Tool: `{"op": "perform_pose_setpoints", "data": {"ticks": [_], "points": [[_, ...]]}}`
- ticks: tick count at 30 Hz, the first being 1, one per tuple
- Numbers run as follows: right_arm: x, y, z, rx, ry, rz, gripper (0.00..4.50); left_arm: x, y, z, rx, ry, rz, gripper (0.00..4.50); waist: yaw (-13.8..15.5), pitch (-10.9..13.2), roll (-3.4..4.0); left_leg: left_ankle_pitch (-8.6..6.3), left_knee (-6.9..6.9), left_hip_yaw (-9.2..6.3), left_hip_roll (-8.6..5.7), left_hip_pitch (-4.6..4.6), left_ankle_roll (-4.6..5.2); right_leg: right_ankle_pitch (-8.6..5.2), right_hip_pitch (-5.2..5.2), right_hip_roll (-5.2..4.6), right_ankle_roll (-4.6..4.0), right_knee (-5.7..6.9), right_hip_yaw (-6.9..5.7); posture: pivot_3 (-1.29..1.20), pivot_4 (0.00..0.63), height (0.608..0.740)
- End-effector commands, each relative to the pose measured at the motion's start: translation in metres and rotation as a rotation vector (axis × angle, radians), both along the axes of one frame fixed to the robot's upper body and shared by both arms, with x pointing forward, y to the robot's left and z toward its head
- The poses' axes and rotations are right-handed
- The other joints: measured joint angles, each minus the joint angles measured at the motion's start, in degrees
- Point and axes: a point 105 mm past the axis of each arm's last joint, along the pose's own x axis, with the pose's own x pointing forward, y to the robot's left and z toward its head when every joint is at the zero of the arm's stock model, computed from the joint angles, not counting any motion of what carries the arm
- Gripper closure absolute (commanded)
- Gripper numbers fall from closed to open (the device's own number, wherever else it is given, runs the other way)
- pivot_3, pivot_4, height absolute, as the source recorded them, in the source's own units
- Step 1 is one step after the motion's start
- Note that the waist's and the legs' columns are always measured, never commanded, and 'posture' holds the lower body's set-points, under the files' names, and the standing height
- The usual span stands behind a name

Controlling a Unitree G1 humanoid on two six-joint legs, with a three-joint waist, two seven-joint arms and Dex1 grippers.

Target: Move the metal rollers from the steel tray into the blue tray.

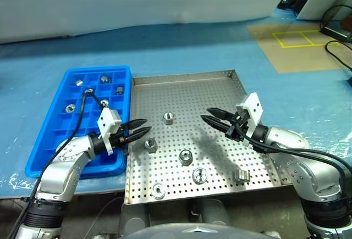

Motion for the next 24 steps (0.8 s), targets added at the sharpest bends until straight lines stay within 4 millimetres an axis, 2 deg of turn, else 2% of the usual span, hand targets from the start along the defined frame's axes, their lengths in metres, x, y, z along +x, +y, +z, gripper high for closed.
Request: {"op": "perform_pose_setpoints", "data": {"ticks": [1, 8, 19, 24], "points": [[0.0, 0.002, 0.009, 0.001, -0.046, 0.017, 3.01, 0.0, 0.001, 0.005, -0.008, -0.028, 0.007, 3.08, -0.2, 0.0, 0.0, 0.0, 0.0, 0.0, 0.0, 0.0, 0.0, 0.0, 0.0, 0.0, 0.0, 0.0, 0.0, -0.19, 0.15, 0.74], [-0.001, 0.0, 0.009, -0.026, -0.051, 0.043, 3.01, 0.004, 0.008, 0.003, 0.018, -0.032, 0.044, 3.08, -0.4, 0.0, 0.0, 0.0, 0.02, 0.0, -0.01, 0.0, 0.01, 0.0, 0.02, 0.0, 0.0, 0.0, 0.0, -0.19, 0.15, 0.74], [-0.002, 0.004, 0.007, -0.058, -0.063, 0.041, 3.01, 0.002, 0.009, 0.004, 0.006, -0.039, 0.02, 3.08, -0.46, -0.01, 0.02, 0.0, 0.02, 0.0, 0.0, 0.02, 0.01, 0.0, 0.04, 0.0, -0.01, 0.0, 0.0, -0.19, 0.15, 0.74], [0.0, 0.008, 0.008, -0.057, -0.077, 0.036, 3.01, 0.012, -0.006, 0.008, 0.01, -0.052, -0.045, 3.08, -0.32, -0.02, 0.02, 0.0, 0.06, 0.0, 0.0, 0.05, 0.0, 0.01, 0.08, -0.01, -0.01, 0.04, -0.01, -0.18, 0.15, 0.74]]}}
